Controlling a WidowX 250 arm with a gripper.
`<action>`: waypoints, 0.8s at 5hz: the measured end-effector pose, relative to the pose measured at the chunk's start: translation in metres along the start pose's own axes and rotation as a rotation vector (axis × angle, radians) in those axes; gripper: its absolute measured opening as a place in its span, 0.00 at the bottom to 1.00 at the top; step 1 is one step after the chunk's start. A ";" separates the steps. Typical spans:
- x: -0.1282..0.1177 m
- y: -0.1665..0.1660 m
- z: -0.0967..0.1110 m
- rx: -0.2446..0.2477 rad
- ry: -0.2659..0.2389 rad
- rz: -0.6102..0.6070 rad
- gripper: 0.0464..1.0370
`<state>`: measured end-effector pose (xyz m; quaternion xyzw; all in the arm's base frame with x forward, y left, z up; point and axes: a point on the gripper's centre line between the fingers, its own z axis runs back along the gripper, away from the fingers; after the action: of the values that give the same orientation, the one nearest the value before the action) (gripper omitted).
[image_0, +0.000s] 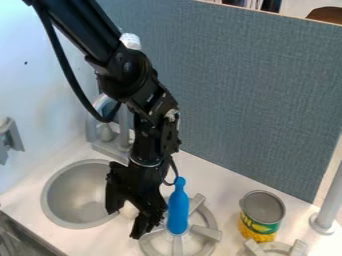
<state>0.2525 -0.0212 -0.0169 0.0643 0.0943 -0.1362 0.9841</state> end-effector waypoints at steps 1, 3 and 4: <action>-0.003 -0.002 -0.008 -0.005 0.027 -0.005 0.96; -0.005 -0.037 -0.007 0.039 -0.004 -0.176 0.96; -0.004 -0.060 -0.001 0.047 -0.045 -0.272 0.96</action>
<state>0.2316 -0.0767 -0.0233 0.0708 0.0768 -0.2721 0.9566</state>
